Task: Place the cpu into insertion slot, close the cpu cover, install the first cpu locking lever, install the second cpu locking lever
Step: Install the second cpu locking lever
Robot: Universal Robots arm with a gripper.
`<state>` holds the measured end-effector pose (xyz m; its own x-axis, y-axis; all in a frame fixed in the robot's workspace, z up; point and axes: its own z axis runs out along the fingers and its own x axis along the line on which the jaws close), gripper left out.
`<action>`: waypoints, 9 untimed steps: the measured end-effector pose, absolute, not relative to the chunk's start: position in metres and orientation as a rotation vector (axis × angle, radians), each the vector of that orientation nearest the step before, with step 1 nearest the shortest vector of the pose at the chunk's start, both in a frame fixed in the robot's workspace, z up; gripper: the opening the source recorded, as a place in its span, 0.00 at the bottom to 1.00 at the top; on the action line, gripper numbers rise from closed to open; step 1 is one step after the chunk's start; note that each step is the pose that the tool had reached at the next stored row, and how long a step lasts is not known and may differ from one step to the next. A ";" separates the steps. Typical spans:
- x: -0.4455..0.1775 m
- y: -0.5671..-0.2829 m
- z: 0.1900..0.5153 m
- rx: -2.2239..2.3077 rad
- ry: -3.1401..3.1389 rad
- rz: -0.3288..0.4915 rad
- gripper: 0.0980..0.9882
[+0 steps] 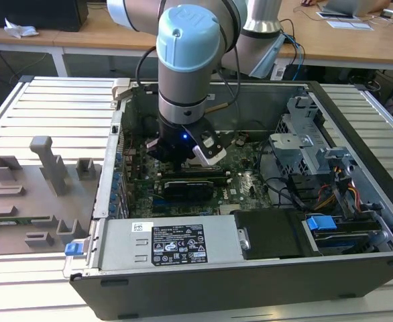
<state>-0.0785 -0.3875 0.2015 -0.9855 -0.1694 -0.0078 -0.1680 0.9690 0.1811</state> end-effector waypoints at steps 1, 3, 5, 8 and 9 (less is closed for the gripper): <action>-0.077 -0.388 0.201 0.266 -3.108 -0.287 0.01; -0.074 -0.388 0.199 0.265 -3.104 -0.290 0.01; -0.074 -0.388 0.198 0.265 -3.104 -0.297 0.01; -0.075 -0.393 0.198 0.266 -3.105 -0.305 0.01; -0.076 -0.395 0.198 0.266 -3.105 -0.305 0.01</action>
